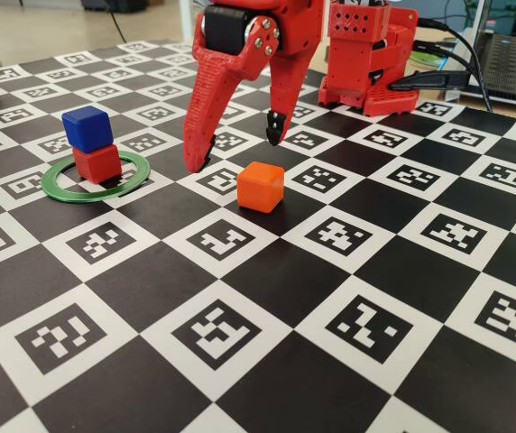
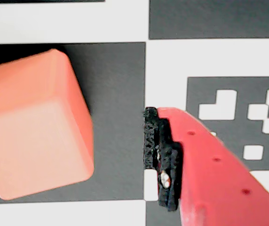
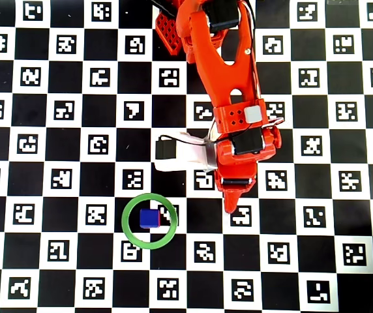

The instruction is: Grab the red cube then put it in the green circle then put the blue cube on top and finally the orange cube on top

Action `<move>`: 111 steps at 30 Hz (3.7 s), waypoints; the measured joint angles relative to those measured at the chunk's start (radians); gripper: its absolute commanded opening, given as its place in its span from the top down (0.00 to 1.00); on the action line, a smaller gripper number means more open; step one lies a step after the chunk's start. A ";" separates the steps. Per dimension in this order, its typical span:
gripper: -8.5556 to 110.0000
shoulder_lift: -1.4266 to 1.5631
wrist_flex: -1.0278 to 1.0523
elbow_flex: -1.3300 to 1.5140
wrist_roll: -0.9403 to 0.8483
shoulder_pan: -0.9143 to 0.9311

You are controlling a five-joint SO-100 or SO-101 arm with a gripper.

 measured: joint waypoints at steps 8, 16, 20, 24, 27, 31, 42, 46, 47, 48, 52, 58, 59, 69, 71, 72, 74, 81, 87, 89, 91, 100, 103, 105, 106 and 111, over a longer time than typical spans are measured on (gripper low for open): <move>0.51 -0.052 -0.058 0.009 0.032 -0.049; 0.51 -0.104 -0.097 0.009 0.043 -0.063; 0.51 -0.123 -0.110 0.009 0.035 -0.063; 0.52 -0.124 -0.118 0.009 -0.003 -0.057; 0.53 -0.124 -0.118 0.009 -0.064 -0.051; 0.53 -0.124 -0.118 0.009 -0.132 -0.049; 0.54 -0.124 -0.118 0.009 -0.225 -0.049; 0.56 -0.124 -0.118 0.009 -0.227 -0.049; 0.58 -0.124 -0.118 0.009 -0.227 -0.049; 0.60 -0.124 -0.118 0.009 -0.227 -0.049; 0.72 -0.124 -0.118 0.009 -0.230 -0.049; 0.80 -0.124 -0.118 0.009 -0.235 -0.049; 0.81 -0.124 -0.118 0.009 -0.239 -0.049; 0.82 -0.124 0.118 -0.183 -0.249 -0.035; 0.82 -0.124 0.190 -0.253 -0.270 -0.018; 0.82 -0.124 0.229 -0.293 -0.285 -0.009; 0.82 -0.124 0.299 -0.373 -0.316 0.017; 0.82 -0.216 0.465 -0.620 -0.396 0.135; 0.82 -0.345 0.509 -0.821 -0.414 0.232; 0.82 -0.387 0.514 -0.884 -0.413 0.258; 0.82 -0.428 0.517 -0.943 -0.413 0.282; 0.82 -0.543 0.522 -1.106 -0.416 0.357; 0.82 -0.561 0.523 -1.131 -0.420 0.376; 0.82 -0.569 0.523 -1.137 -0.420 0.383; 0.82 -0.572 0.523 -1.138 -0.420 0.388; 0.82 -0.594 0.523 -1.146 -0.420 0.407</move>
